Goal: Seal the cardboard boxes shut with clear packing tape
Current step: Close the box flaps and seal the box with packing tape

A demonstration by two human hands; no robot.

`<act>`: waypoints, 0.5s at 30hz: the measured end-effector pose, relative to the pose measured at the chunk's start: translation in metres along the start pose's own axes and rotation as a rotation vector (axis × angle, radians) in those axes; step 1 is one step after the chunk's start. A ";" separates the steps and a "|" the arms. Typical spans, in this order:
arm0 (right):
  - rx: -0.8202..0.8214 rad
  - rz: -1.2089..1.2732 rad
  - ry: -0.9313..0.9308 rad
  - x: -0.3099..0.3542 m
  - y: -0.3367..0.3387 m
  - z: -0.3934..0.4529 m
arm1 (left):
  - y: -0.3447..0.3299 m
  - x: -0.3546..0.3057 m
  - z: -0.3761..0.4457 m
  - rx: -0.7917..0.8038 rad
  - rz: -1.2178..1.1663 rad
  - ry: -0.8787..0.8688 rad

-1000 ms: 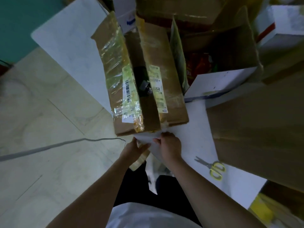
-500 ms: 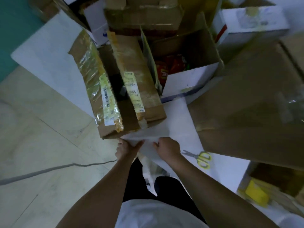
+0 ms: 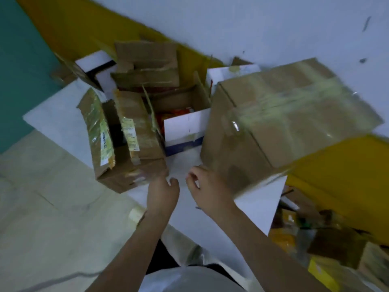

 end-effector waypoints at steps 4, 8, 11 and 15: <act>-0.338 0.070 0.139 0.035 0.121 -0.024 | 0.041 -0.106 -0.029 -0.367 -0.190 -0.375; -0.597 0.098 0.085 0.014 0.211 0.003 | 0.040 -0.207 -0.036 -0.280 -0.364 -0.500; -0.639 0.055 -0.040 -0.040 0.248 0.041 | 0.004 -0.249 -0.005 -0.031 -0.420 -0.359; -0.586 -0.040 -0.263 -0.104 0.286 0.060 | -0.034 -0.239 0.024 0.051 -0.435 -0.081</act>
Point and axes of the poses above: each hand's wrist, its own z-axis towards the middle knuckle, its own y-axis out of the back of the hand, x = y × z, the point moved 1 cm from there along z, towards the middle knuckle, and after that the axes turned 7 degrees about -y, right-handed, at the moved point
